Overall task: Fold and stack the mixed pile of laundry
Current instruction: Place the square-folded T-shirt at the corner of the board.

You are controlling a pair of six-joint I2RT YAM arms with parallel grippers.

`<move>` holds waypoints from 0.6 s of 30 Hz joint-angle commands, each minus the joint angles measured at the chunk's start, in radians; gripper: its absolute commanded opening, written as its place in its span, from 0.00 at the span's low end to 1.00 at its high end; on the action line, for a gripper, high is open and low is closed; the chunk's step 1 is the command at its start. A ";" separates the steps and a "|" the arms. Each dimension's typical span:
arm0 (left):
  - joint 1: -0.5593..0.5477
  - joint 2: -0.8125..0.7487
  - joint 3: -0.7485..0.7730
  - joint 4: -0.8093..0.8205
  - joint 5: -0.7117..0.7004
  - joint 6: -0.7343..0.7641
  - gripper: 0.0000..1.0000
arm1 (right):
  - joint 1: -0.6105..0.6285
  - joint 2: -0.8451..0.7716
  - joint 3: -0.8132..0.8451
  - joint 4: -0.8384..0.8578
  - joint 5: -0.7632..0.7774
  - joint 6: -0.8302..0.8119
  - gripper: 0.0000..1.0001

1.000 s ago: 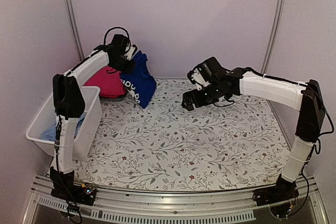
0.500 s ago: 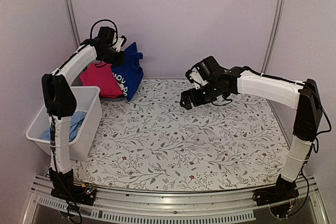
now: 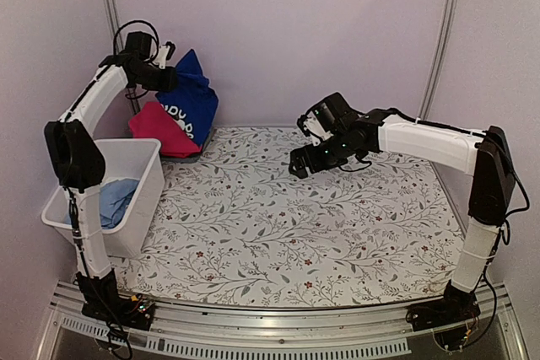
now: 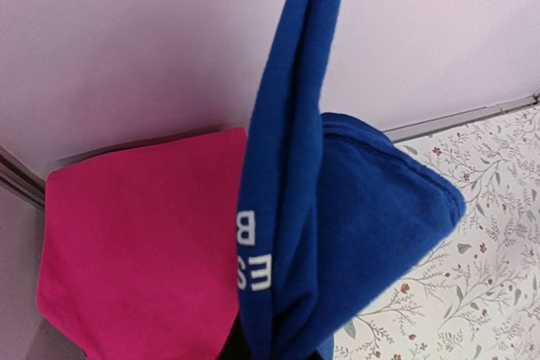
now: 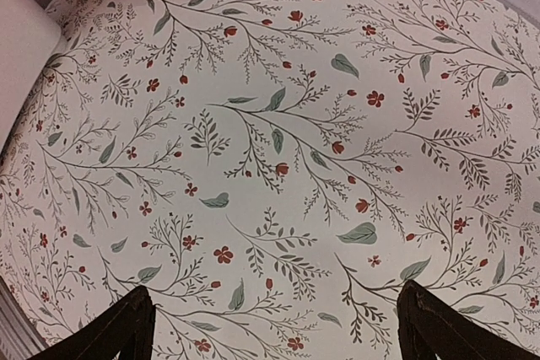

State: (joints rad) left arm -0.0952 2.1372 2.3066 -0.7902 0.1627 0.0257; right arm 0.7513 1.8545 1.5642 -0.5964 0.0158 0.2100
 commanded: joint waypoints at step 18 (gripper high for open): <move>0.284 0.274 0.025 0.060 0.127 -0.020 0.05 | 0.000 0.055 0.084 -0.044 -0.003 0.033 0.99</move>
State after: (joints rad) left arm 0.1314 2.3650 2.2993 -0.7593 0.2619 0.0196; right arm 0.7513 1.8828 1.5997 -0.6170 0.0158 0.2295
